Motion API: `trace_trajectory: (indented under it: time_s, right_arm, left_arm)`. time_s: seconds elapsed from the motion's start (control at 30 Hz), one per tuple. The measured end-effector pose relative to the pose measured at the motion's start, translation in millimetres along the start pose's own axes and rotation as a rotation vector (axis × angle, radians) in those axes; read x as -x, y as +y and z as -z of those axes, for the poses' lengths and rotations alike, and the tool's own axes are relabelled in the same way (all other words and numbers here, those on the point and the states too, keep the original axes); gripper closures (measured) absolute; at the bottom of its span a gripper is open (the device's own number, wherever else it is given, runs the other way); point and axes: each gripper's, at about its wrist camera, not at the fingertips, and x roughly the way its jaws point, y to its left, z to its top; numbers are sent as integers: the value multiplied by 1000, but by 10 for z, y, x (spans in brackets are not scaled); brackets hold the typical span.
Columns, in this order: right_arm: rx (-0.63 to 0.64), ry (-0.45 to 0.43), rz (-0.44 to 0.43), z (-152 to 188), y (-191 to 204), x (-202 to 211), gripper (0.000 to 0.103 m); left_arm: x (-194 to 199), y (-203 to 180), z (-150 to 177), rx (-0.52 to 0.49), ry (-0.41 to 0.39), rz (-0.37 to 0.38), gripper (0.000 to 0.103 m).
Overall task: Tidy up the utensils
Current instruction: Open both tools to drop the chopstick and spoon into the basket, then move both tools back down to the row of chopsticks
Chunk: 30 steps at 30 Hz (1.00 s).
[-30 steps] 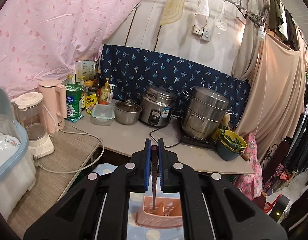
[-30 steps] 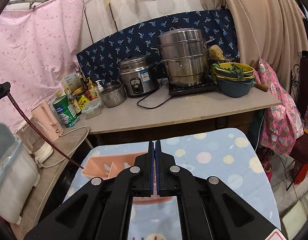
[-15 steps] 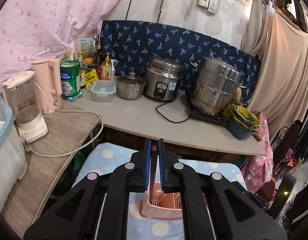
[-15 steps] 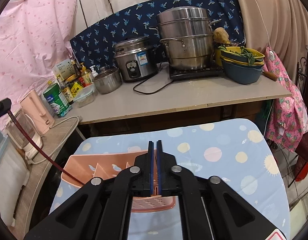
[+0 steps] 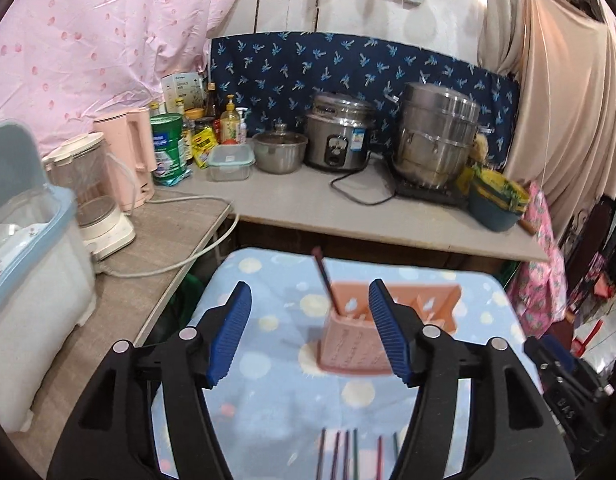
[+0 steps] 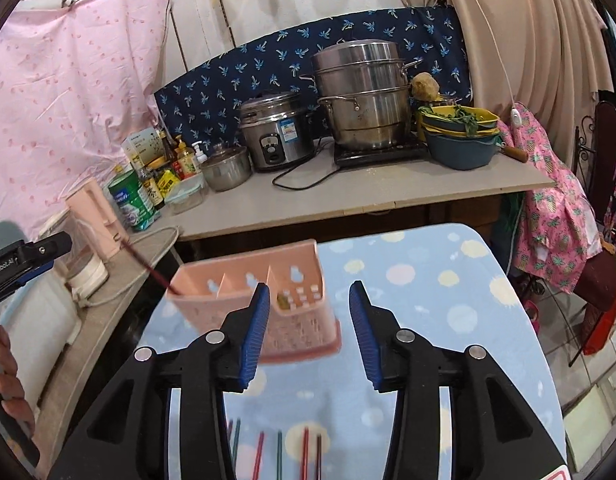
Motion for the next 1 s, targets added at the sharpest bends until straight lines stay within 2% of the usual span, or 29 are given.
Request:
trace_trajectory:
  time_s: [0.43, 0.8, 1.0]
  right_arm:
    - [44, 98, 3, 1026, 52, 670, 57]
    - [84, 190, 25, 1704, 62, 843, 57]
    - [93, 231, 36, 1959, 49, 880, 57]
  left_arm:
    - [286, 144, 1045, -8, 156, -23, 44]
    - [409, 205, 1723, -33, 235, -61, 44]
    - [431, 257, 2043, -33, 282, -64, 44]
